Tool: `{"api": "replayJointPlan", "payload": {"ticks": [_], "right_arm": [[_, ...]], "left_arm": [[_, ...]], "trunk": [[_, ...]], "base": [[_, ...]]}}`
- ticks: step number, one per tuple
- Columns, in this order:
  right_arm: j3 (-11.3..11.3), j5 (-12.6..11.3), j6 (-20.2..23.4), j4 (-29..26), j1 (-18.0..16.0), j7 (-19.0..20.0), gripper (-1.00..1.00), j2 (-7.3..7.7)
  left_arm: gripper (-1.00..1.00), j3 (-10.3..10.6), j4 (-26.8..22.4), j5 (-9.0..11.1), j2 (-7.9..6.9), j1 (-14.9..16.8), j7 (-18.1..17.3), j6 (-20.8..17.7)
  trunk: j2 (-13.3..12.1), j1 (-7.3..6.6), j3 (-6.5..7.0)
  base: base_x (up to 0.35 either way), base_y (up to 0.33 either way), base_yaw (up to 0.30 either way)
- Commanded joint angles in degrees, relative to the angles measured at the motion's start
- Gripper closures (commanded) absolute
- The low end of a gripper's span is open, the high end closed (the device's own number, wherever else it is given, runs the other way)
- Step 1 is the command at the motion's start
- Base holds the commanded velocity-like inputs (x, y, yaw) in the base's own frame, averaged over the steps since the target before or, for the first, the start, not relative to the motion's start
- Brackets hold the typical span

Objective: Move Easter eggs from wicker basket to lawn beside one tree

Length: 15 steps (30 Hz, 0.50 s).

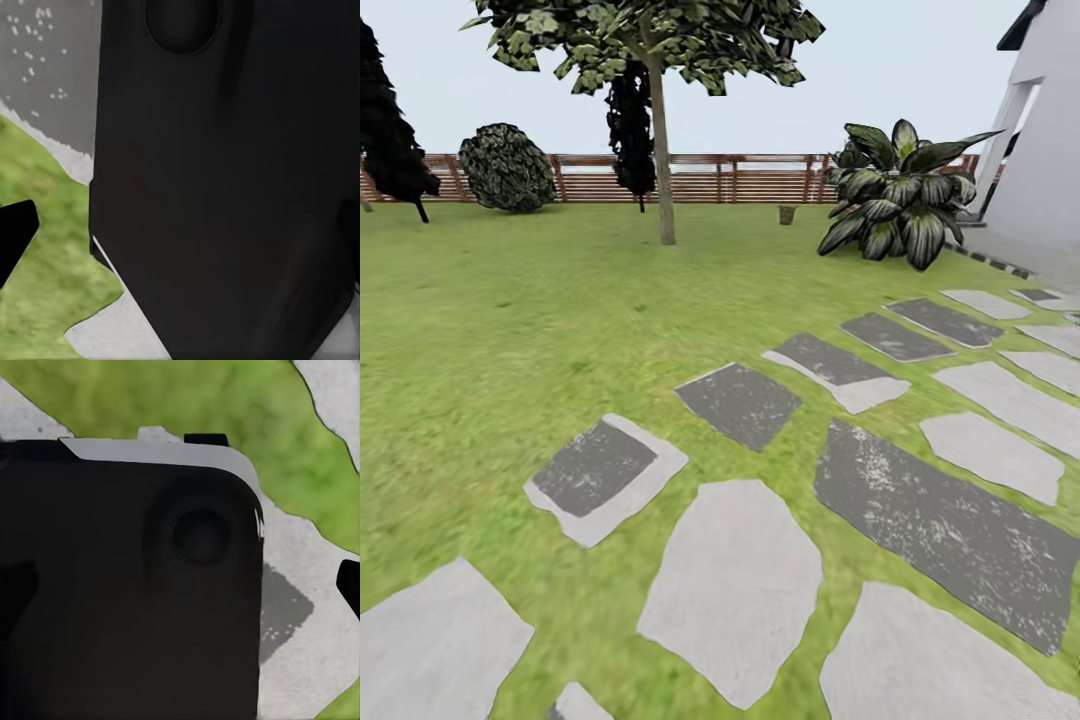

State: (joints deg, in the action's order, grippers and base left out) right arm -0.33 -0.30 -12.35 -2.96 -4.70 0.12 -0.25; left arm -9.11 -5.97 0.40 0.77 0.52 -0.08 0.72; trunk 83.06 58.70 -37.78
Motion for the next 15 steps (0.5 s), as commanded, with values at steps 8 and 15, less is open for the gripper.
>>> {"api": "replayJointPlan", "payload": {"ticks": [8,15], "right_arm": [[-0.11,-0.05,-0.22,0.06,-0.04,0.08,-1.0,0.07],[-0.11,-0.03,-0.22,0.06,-0.04,0.1,-1.0,0.07]], "left_arm": [[-1.0,-0.29,0.0,0.04,0.02,0.01,-0.01,0.08],[-1.0,-0.29,0.0,0.04,0.02,0.01,-0.01,0.08]], "trunk": [[0.02,0.02,-0.05],[0.02,0.02,-0.05]], "base": [[0.27,0.189,-0.288],[0.27,0.189,-0.294]]}}
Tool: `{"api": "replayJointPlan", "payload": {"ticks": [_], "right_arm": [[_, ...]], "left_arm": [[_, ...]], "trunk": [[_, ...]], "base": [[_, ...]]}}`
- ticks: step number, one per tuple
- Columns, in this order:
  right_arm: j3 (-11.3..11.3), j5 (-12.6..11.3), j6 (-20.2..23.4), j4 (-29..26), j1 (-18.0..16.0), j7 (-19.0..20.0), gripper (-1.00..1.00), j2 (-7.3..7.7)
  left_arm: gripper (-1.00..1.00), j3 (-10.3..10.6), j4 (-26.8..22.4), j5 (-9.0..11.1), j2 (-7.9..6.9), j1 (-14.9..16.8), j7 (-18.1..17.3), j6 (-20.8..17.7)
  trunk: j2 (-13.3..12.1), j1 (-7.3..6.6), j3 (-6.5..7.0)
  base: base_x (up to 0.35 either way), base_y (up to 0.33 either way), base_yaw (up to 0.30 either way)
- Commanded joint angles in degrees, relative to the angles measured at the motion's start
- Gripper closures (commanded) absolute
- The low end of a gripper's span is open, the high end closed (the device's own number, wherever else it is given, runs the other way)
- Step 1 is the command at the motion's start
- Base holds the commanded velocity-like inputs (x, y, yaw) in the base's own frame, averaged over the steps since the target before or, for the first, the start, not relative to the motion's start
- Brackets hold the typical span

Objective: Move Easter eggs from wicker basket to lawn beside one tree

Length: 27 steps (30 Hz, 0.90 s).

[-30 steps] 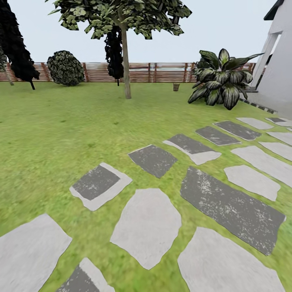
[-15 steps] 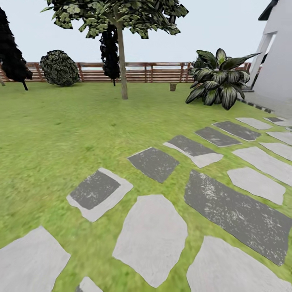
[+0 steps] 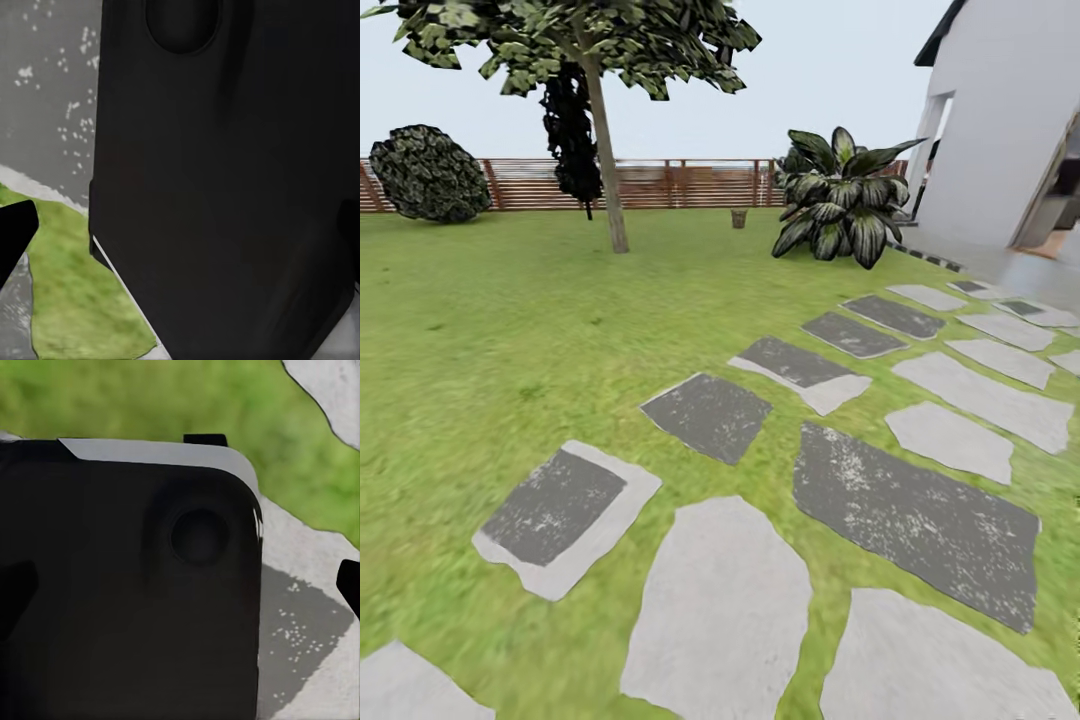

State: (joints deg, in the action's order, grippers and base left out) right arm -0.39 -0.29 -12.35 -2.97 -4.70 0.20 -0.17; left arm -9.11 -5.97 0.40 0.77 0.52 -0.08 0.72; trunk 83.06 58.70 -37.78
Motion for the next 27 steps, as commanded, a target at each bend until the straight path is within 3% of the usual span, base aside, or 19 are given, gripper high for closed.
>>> {"api": "replayJointPlan", "payload": {"ticks": [1,7,27], "right_arm": [[-0.05,-0.01,-0.22,0.07,-0.05,0.02,-1.0,-0.01],[0.0,0.12,-0.22,0.03,-0.05,-0.02,-1.0,0.01],[0.74,0.82,0.15,-0.73,-0.12,-0.24,-1.0,0.31]], "left_arm": [[-1.0,-0.29,0.0,0.04,0.02,0.01,-0.01,0.08],[-1.0,-0.29,0.03,0.04,0.02,0.01,-0.01,0.0],[-1.0,-0.29,0.08,0.04,0.02,0.01,0.04,-0.01]], "trunk": [[0.02,0.02,-0.05],[0.02,0.02,-0.05],[0.02,0.02,-0.05]], "base": [[0.272,0.186,-0.286],[0.285,0.169,-0.181],[0.297,0.143,-0.005]]}}
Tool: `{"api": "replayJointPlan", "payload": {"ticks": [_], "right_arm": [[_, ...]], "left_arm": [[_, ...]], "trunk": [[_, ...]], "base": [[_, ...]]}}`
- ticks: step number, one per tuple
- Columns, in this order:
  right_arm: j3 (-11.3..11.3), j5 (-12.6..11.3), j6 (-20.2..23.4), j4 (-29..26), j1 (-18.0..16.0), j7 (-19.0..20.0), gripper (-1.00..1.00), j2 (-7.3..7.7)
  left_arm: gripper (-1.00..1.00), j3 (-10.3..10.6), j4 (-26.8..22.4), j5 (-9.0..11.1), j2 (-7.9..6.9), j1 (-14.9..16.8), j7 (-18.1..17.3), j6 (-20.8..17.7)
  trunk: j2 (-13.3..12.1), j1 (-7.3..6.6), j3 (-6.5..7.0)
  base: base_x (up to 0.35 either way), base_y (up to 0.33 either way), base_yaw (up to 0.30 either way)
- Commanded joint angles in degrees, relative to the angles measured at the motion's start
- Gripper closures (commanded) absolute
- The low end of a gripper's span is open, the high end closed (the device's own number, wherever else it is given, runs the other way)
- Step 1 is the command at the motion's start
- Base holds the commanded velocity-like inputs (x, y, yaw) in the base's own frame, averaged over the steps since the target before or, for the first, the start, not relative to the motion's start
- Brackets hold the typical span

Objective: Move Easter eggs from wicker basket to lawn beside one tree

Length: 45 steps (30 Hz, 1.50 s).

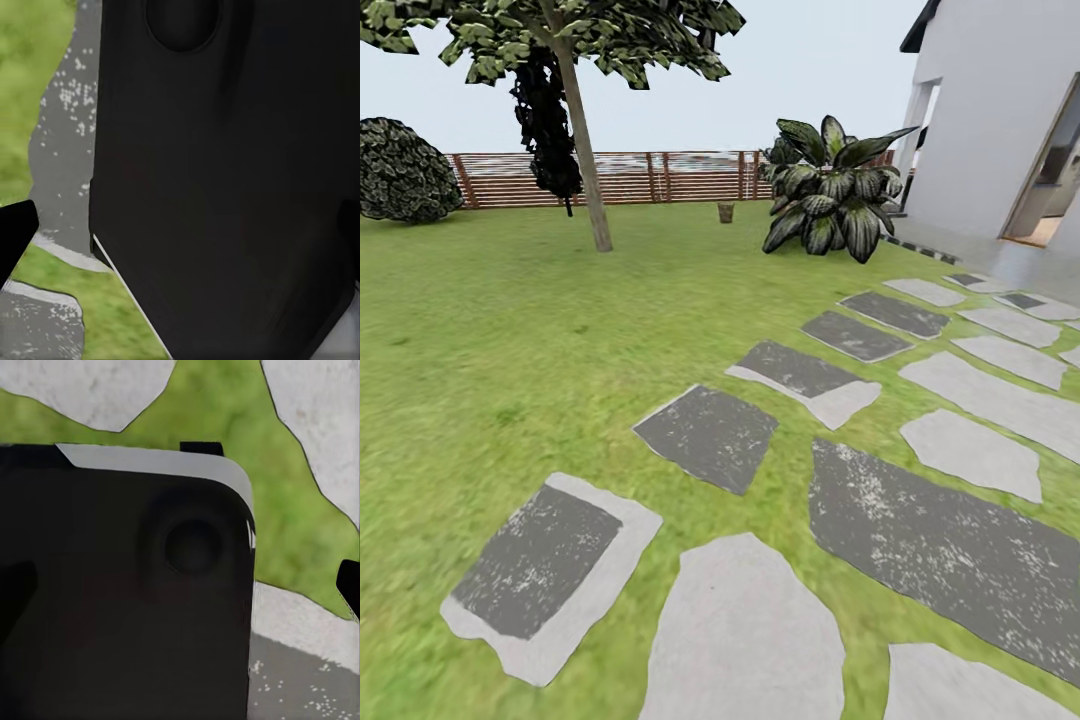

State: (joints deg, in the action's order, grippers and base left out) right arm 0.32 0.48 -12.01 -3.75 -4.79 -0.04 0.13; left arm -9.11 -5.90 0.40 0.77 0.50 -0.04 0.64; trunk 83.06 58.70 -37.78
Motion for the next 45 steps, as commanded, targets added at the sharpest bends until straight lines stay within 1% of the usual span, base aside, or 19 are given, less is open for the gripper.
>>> {"api": "replayJointPlan", "payload": {"ticks": [1,7,14,19,29,45], "right_arm": [[0.03,0.07,-0.2,-0.01,-0.03,-0.02,-1.0,0.02],[-0.18,-0.16,-0.48,-0.34,-0.04,-0.05,-1.0,0.04],[-0.34,-0.32,-0.56,-2.32,-0.04,0.05,-1.0,-0.4],[-0.32,-0.37,-0.57,-2.57,-0.04,0.12,-1.0,-0.48],[-0.33,-0.48,-0.64,-2.75,-0.04,0.37,-1.0,-0.49],[0.08,-0.13,-0.14,-1.52,-0.04,0.39,-1.0,-0.44]], "left_arm": [[-1.0,-0.29,0.01,0.04,0.02,0.02,-0.01,0.07],[-1.0,-0.29,0.01,0.04,0.02,0.02,-0.01,0.07],[-1.0,-0.29,0.01,0.04,0.02,0.02,-0.02,0.07],[-1.0,-0.29,0.01,0.04,0.02,0.02,0.0,0.07],[-1.0,-0.29,0.01,0.04,0.02,0.02,0.03,0.1],[-1.0,-0.33,0.01,0.04,0.02,0.02,0.04,0.15]], "trunk": [[0.02,0.03,-0.05],[0.02,0.03,-0.05],[0.02,0.03,-0.05],[0.02,0.03,-0.05],[0.02,0.03,-0.05],[0.02,0.03,-0.05]], "base": [[0.298,0.14,0.0],[0.298,0.14,0.0],[0.298,0.14,0.0],[0.298,0.14,0.0],[0.298,0.14,0.0],[0.298,0.14,0.0]]}}
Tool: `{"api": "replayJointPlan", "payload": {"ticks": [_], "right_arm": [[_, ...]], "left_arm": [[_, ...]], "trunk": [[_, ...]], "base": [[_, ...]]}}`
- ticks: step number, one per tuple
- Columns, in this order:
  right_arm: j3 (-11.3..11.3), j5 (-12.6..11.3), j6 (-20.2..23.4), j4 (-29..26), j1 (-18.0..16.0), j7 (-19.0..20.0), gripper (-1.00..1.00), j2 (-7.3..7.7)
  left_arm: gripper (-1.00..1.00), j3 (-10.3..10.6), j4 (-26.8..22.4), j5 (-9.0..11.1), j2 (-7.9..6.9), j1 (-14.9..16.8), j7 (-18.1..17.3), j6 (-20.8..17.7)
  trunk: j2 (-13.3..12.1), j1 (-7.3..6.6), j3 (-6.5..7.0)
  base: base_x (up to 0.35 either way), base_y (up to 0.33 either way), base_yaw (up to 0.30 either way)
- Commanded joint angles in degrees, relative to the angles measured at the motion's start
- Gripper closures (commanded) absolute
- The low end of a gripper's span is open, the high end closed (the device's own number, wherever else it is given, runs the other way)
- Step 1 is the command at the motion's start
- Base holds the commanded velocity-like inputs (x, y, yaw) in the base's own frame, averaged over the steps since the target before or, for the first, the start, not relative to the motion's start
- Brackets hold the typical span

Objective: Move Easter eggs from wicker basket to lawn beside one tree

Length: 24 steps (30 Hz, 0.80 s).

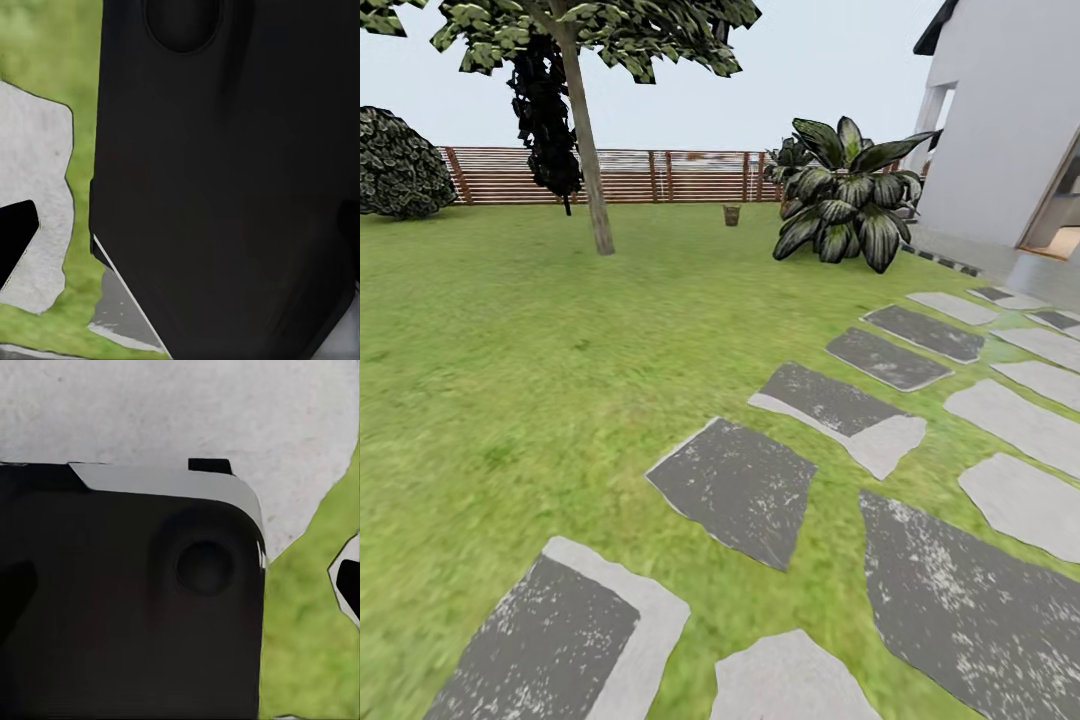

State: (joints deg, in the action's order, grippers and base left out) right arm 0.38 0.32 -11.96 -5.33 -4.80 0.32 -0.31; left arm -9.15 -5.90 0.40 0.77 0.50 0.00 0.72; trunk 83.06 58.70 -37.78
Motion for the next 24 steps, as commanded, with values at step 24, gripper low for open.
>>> {"api": "replayJointPlan", "payload": {"ticks": [24], "right_arm": [[-0.03,0.29,-0.38,0.41,-0.03,-0.05,-1.0,-0.09]], "left_arm": [[-1.0,-0.61,0.01,0.04,0.02,0.02,0.0,0.08]], "trunk": [[0.02,0.03,-0.05]], "base": [[0.3,0.135,0.0]]}}
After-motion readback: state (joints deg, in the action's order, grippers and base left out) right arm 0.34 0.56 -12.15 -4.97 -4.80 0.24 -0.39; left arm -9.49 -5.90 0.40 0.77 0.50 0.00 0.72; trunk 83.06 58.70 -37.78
